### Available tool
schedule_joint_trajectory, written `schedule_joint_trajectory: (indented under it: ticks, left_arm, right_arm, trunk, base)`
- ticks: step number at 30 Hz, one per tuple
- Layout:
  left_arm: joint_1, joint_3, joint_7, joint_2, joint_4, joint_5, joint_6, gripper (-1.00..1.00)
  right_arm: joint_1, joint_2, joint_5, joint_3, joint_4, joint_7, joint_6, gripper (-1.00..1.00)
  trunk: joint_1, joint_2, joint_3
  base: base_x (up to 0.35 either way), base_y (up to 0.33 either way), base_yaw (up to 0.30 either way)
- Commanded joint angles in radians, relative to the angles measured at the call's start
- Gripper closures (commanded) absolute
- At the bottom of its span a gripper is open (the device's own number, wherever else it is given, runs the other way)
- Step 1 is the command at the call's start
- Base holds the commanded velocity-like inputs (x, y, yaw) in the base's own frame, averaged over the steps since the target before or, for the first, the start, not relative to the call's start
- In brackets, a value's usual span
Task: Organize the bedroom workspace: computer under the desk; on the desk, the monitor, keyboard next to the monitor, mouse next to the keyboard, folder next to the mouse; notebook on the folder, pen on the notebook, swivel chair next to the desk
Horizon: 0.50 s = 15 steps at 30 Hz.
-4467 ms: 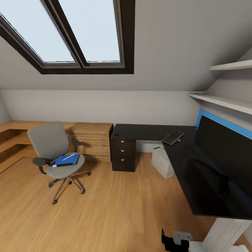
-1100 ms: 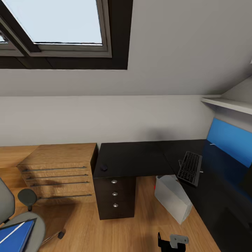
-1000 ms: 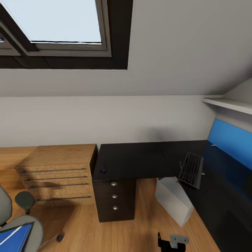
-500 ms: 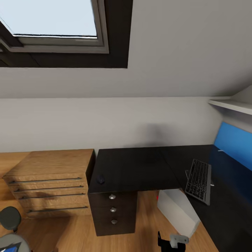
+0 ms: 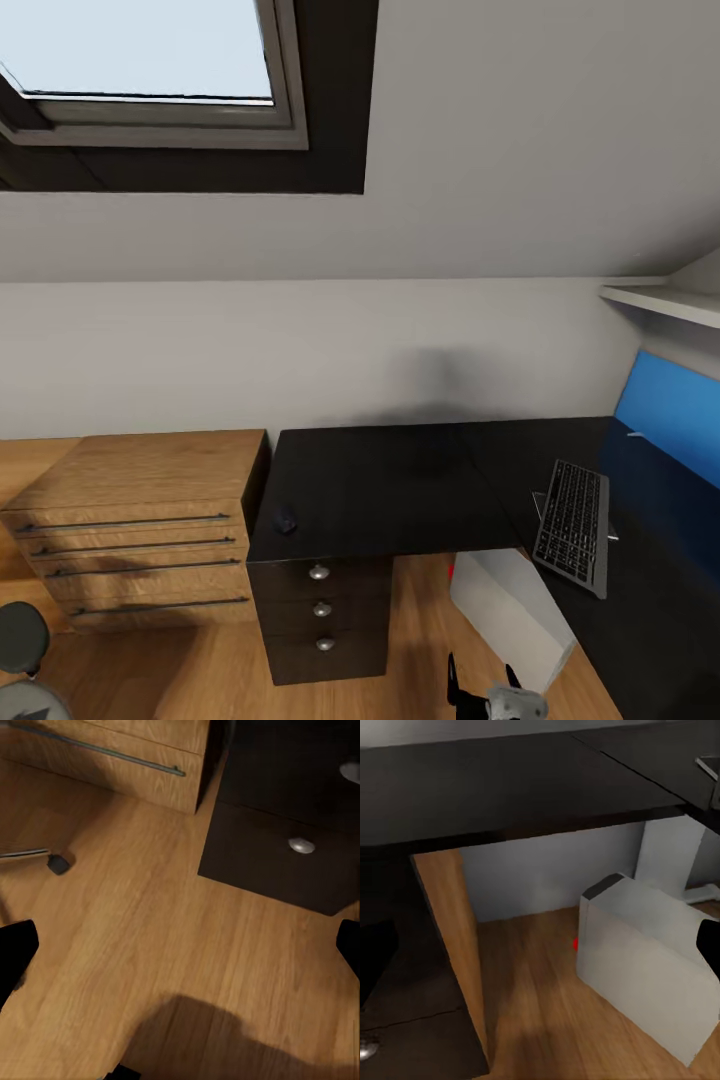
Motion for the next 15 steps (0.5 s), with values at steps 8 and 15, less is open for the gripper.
schedule_joint_trajectory:
  ticks: [8,15]
  left_arm:
    - [0.001,-0.047,0.034,-0.004,-0.545,0.002,0.411,-1.00]
    - [0.002,-0.079,0.079,-0.050,-1.026,0.007,0.893,-1.00]
  right_arm:
    - [0.000,0.067,-0.009,0.007,-0.471,-0.169,0.299,-1.00]
    - [0.001,0.048,-0.031,-0.008,-1.168,-0.191,1.273,-1.00]
  trunk:
    - [0.001,-0.002,-0.002]
    - [0.001,-0.002,-0.002]
  base:
    - [0.000,0.000,0.000]
    - [0.000,0.000,0.000]
